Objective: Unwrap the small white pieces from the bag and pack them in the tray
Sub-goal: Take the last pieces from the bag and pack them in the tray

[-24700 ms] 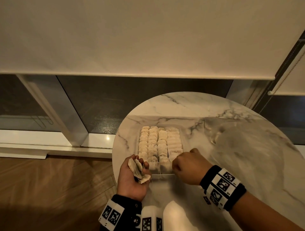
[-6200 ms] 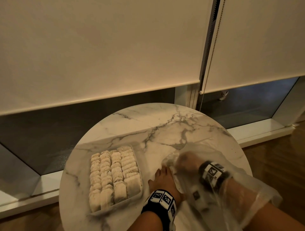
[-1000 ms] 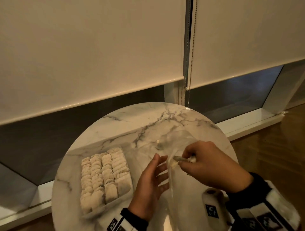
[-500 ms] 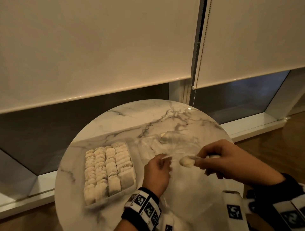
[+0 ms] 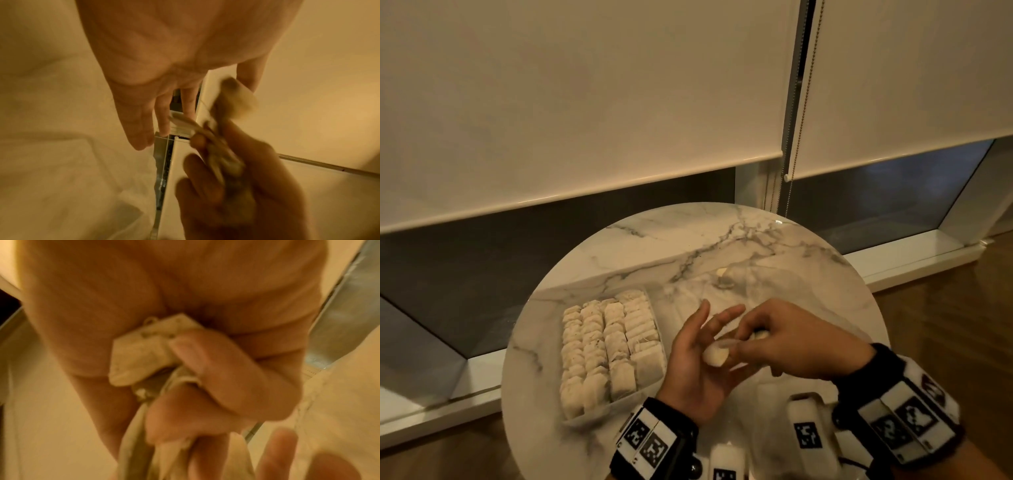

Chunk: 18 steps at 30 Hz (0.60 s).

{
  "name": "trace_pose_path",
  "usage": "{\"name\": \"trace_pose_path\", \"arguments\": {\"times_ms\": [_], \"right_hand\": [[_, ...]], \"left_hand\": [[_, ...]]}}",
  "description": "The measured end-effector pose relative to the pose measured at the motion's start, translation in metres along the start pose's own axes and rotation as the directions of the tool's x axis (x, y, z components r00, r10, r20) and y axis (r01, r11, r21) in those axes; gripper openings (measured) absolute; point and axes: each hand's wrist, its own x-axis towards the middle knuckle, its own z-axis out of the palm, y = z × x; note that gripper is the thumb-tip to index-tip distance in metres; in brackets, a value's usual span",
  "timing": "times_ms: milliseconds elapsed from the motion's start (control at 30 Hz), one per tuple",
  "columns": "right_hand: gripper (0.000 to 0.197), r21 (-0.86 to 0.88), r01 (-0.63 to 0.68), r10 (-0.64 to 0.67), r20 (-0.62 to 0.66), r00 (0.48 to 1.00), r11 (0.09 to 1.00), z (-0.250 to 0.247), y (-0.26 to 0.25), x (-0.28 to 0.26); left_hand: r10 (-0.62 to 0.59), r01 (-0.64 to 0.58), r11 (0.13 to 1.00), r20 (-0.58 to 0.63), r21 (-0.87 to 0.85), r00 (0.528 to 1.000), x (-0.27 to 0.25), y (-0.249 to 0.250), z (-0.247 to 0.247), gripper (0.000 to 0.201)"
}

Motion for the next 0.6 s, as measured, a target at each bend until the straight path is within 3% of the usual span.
{"name": "trace_pose_path", "arguments": {"times_ms": [67,167,333,467,600], "right_hand": [[0.018,-0.147,0.039,-0.036,0.025,0.999,0.988,0.016,-0.002,0.016],[0.014,-0.222,0.047,-0.052,-0.019,0.998,0.974,0.033,-0.001,0.035],[0.02,-0.26,0.197,-0.23,-0.103,0.968,0.945,0.057,0.004,0.058],[0.024,-0.285,0.409,-0.437,-0.04,0.898,0.867,0.074,0.006,0.066],[0.039,-0.528,0.391,-0.469,-0.016,0.883,0.754,0.085,0.012,0.066]], "left_hand": [[-0.004,0.003,1.0,-0.042,-0.03,0.999,-0.005,-0.004,0.003,0.038],[0.015,-0.043,0.984,-0.16,-0.174,0.987,-0.004,-0.009,-0.009,0.025],[-0.057,-0.01,0.936,-0.182,-0.352,0.982,-0.002,-0.007,-0.028,0.034],[0.026,-0.089,0.901,-0.153,-0.424,0.988,-0.008,-0.001,-0.025,0.041],[0.041,-0.062,0.895,-0.056,-0.442,0.998,-0.008,0.007,-0.032,0.049]]}}
